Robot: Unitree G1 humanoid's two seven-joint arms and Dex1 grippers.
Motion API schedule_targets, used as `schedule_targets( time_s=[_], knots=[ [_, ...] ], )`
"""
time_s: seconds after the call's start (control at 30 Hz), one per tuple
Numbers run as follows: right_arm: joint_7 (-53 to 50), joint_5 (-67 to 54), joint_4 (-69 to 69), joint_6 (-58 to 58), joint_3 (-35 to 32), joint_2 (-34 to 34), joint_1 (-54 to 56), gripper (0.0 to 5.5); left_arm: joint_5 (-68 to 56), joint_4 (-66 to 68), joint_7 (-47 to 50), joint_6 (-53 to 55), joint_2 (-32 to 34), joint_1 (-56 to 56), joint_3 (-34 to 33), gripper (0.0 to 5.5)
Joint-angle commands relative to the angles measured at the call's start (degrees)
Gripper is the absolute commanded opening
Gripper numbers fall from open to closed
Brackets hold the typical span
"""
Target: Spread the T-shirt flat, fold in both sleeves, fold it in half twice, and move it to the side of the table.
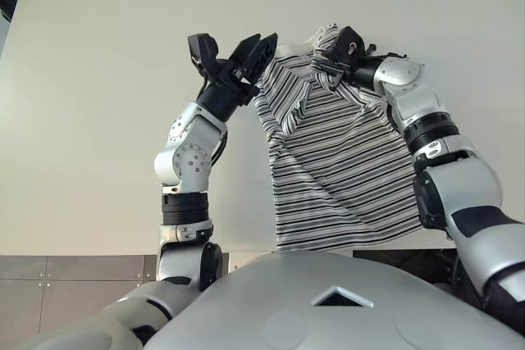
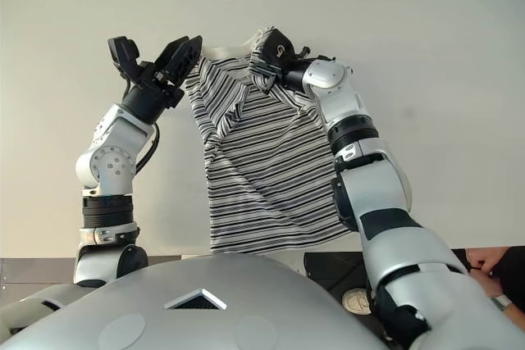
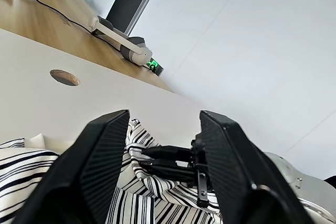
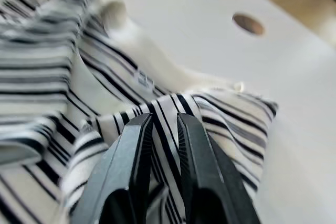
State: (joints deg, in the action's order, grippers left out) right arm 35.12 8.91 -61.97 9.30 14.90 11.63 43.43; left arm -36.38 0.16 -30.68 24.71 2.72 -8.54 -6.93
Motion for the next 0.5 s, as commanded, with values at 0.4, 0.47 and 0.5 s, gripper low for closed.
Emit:
schedule_targets(
  time_s=[0.4, 0.47, 0.5],
  knots=[
    [-8.2, 0.4, -12.7, 6.3, -7.2, 3.6, 9.3, 0.86, 1.7, 1.2, -0.1, -1.2, 1.2, -0.3, 0.1, 2.52],
    [-2.7, -7.6, -8.4, 16.1, -13.9, 2.6, 10.7, 0.86, 5.9, 0.4, -0.5, -4.9, 2.6, 0.7, 2.1, 2.52],
    [0.2, -11.5, -5.3, 20.8, -16.7, 2.7, 11.0, 0.86, 10.7, 0.5, -0.2, -9.3, 3.7, 1.4, 4.0, 2.52]
  ],
)
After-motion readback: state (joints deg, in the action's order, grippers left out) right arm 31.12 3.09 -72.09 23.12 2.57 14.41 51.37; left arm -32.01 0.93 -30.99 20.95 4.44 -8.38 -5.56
